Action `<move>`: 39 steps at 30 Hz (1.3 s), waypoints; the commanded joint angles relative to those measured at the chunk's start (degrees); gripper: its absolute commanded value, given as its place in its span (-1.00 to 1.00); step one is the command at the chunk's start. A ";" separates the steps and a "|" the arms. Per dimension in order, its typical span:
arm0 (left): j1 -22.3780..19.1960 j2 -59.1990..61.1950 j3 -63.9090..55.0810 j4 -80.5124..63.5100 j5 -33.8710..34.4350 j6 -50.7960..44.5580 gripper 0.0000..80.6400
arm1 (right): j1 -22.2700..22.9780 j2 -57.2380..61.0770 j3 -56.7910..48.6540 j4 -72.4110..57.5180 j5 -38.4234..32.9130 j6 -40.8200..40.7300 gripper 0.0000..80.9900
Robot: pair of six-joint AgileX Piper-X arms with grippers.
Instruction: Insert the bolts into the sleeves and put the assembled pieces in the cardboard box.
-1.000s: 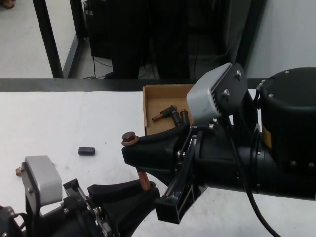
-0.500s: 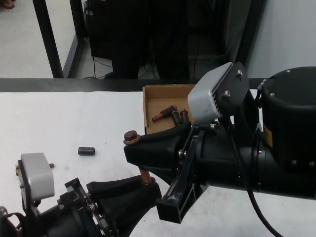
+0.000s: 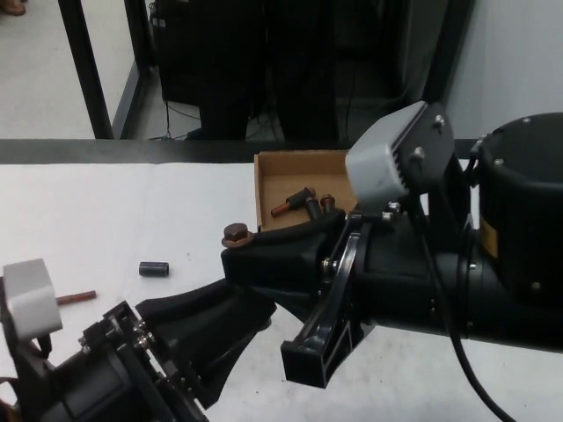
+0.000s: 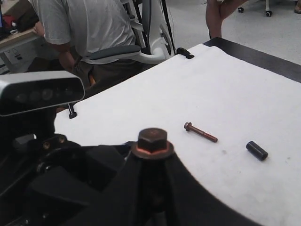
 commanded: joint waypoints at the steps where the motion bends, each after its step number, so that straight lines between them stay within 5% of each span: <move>1: 0.42 -0.22 -0.56 -3.22 -5.51 -4.69 -0.98 | -0.06 -1.58 0.15 1.28 -0.52 -0.07 -0.99; 8: 0.42 -0.22 -2.21 -2.86 -4.94 -10.28 -0.98 | -0.06 -4.05 0.15 7.66 -4.33 -0.06 -0.91; 10: 0.42 -0.22 -3.14 -1.64 -4.76 -10.63 -0.98 | -0.06 -4.68 0.15 9.45 -6.09 0.82 -0.70; 14: 0.54 -0.22 -6.15 4.39 -2.06 -10.63 -0.98 | -0.06 -6.01 0.15 11.82 -6.38 6.32 0.12; 17: 0.86 -0.09 -8.57 9.34 -0.99 -10.33 -0.98 | -0.06 -7.04 0.15 14.92 -6.38 9.67 0.40; 22: 5.09 0.04 -13.33 21.51 3.66 -8.74 -0.98 | -0.06 -11.02 0.15 23.48 -6.38 10.50 -0.06; 26: 10.53 0.40 -19.41 37.03 6.91 -5.68 -0.98 | -0.06 -15.54 0.15 29.06 -6.38 10.24 -0.92; 27: 11.87 0.67 -21.33 41.05 7.49 -4.33 -0.98 | -0.06 -16.29 0.15 29.78 -6.38 10.01 -0.99; 32: 15.96 4.87 -31.22 54.90 8.78 0.19 -0.98 | -0.06 -17.56 0.15 31.68 -6.15 10.01 -0.99; 39: 16.46 15.93 -44.89 66.26 10.46 3.57 -0.98 | -0.06 -15.00 0.15 37.33 -3.98 10.25 -0.99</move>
